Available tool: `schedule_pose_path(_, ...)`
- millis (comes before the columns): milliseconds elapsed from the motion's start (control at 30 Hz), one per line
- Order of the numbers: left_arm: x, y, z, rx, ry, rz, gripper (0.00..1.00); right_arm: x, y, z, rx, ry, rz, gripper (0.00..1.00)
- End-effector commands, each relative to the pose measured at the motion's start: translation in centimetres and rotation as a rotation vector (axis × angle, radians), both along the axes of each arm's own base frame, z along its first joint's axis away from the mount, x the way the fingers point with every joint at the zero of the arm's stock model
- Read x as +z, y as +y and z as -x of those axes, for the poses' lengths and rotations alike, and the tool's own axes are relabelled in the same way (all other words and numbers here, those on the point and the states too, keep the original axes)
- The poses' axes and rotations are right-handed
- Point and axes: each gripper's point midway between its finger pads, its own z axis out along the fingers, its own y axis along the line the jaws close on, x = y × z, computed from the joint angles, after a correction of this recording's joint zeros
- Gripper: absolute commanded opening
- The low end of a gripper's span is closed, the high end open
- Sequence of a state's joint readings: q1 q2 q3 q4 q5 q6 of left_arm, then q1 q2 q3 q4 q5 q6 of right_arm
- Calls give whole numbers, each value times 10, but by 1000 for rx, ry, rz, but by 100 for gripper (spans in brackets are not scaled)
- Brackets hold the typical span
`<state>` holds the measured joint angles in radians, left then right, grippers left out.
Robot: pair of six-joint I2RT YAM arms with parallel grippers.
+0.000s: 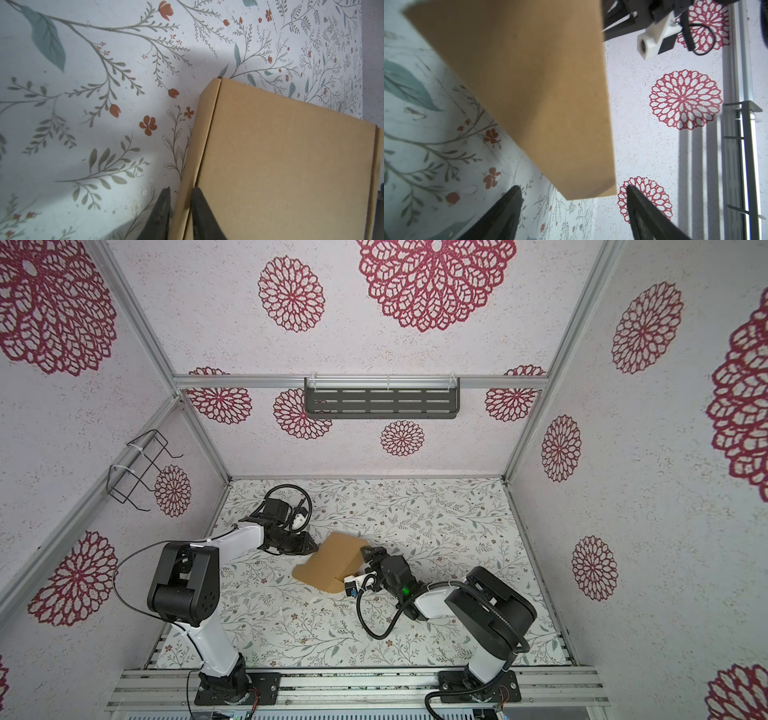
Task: Assemble paper box
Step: Turn over the paper box at the center of the table.
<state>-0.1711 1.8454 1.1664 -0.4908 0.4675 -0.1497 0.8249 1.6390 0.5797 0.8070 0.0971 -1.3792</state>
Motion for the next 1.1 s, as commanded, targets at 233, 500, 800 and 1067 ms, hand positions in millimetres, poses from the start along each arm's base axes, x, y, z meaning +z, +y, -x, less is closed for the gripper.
schedule_pose_path(233,-8,-1,4,-20,25,-9,23,9,16,4,65,46,19,82)
schedule_pose_path(500,-8,0,6,-20,22,-12,23,-3,20,6,75,85,20,97)
schedule_pose_path(800,-8,-1,6,-22,24,-10,23,3,36,-1,87,57,-7,93)
schedule_pose_path(1067,-8,-1,6,-21,23,-9,23,4,44,-5,84,43,-16,82)
